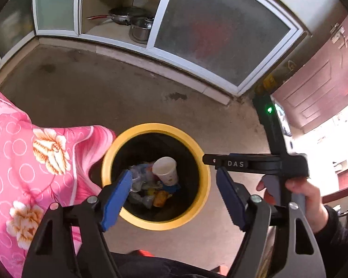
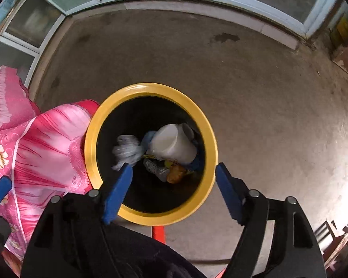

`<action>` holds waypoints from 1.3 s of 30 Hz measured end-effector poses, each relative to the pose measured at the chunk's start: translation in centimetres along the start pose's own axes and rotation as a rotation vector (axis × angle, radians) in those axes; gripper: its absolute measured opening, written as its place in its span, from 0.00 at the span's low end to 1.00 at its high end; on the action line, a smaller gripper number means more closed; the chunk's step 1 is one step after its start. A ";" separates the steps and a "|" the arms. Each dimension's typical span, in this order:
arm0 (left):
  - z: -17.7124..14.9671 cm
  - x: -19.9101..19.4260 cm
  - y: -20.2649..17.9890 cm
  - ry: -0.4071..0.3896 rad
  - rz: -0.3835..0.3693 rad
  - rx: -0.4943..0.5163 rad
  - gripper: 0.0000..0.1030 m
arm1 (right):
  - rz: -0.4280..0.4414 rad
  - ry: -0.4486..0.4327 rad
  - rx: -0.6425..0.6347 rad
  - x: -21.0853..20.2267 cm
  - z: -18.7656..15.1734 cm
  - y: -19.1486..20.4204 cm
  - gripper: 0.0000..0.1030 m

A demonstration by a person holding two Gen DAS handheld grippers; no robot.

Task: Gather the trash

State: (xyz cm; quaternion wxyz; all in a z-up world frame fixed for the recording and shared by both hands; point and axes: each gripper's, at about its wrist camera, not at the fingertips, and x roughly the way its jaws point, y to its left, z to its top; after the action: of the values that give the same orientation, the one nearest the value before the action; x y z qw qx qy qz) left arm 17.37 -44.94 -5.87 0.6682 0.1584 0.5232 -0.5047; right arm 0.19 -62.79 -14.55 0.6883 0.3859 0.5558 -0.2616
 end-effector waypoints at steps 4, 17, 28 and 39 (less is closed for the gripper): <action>-0.7 -2.5 -1.0 -0.047 -0.035 0.016 0.70 | -0.017 -0.083 0.030 -3.3 -1.6 -2.0 0.68; -8.0 -17.5 0.7 -0.429 -0.094 -0.090 0.92 | -0.181 -0.706 0.016 -18.1 -11.2 -2.0 0.92; -19.2 -26.0 2.2 -0.774 0.178 -0.158 0.92 | -0.043 -1.000 -0.157 -23.6 -21.6 6.6 0.92; -26.7 -32.4 3.0 -0.912 0.490 -0.323 0.92 | -0.339 -1.241 -0.071 -25.8 -28.0 14.9 0.92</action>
State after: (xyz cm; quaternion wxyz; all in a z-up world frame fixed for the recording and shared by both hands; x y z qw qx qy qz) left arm 7.30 -7.35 10.28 0.9414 -0.0641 0.1988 -0.2649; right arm -10.15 -33.14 11.62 0.8433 0.0463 0.1158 -0.5227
